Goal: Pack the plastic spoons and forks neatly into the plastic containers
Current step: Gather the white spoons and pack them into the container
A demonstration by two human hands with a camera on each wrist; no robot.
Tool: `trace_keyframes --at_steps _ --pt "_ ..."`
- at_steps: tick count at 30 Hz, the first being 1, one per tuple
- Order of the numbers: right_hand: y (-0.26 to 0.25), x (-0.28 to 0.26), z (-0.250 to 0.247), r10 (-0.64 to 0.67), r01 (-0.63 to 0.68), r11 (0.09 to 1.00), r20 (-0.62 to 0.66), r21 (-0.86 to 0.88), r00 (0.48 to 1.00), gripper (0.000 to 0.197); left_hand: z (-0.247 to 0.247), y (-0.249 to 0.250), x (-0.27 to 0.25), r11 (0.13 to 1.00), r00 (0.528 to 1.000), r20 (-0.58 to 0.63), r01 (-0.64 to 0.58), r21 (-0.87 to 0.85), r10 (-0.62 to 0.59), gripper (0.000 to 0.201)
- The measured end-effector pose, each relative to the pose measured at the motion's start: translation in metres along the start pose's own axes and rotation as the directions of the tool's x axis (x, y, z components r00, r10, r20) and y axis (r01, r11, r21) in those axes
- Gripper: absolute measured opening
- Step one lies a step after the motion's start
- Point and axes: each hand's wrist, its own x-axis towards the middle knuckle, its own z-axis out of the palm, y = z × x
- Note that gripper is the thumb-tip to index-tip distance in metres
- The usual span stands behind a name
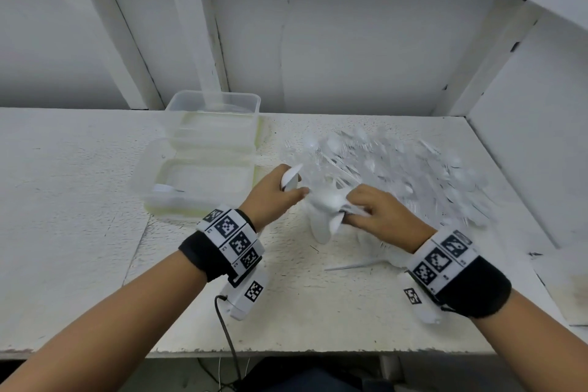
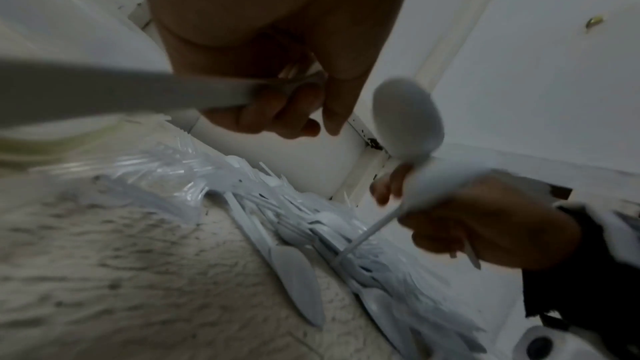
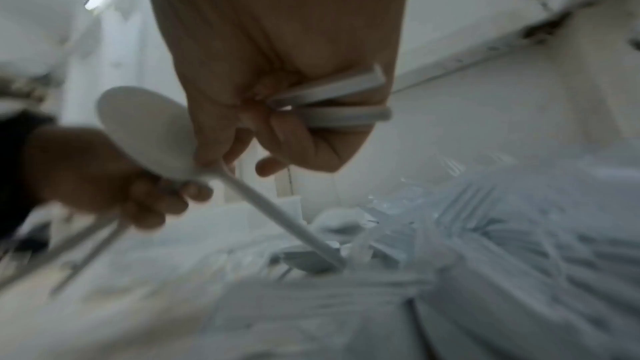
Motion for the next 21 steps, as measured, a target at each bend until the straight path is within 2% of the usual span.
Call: trace_keyframes --at_steps 2,3,7,10,12,17,21 --pt "-0.009 -0.006 -0.006 0.079 -0.039 0.962 -0.141 0.271 0.987 0.005 0.007 -0.002 0.003 0.989 0.999 0.042 -0.022 0.145 0.016 0.028" --pt "-0.011 -0.007 -0.008 0.126 -0.054 0.939 -0.192 0.341 0.973 0.010 0.012 -0.003 0.004 0.972 0.997 0.079 -0.035 0.232 0.017 0.027" --pt "-0.014 -0.006 -0.011 0.246 -0.084 0.895 -0.329 0.439 0.912 0.026 0.033 -0.007 0.008 0.826 0.962 0.274 -0.164 0.539 0.013 0.015" --pt "-0.013 -0.008 -0.007 0.288 -0.084 0.871 -0.364 0.484 0.886 0.026 0.042 -0.010 0.011 0.664 0.915 0.401 -0.271 0.697 -0.048 0.036" --pt "-0.013 -0.010 -0.005 0.306 -0.087 0.852 -0.356 0.516 0.883 0.022 0.044 -0.008 0.011 0.578 0.899 0.432 -0.317 0.752 -0.069 0.042" --pt "-0.012 -0.014 -0.003 0.325 -0.107 0.839 -0.334 0.533 0.885 0.023 0.046 -0.004 0.012 0.419 0.876 0.476 -0.406 0.812 -0.073 0.040" --pt "-0.012 -0.016 -0.002 0.325 -0.110 0.839 -0.329 0.532 0.886 0.021 0.049 -0.003 0.012 0.332 0.864 0.495 -0.443 0.833 -0.089 0.046"
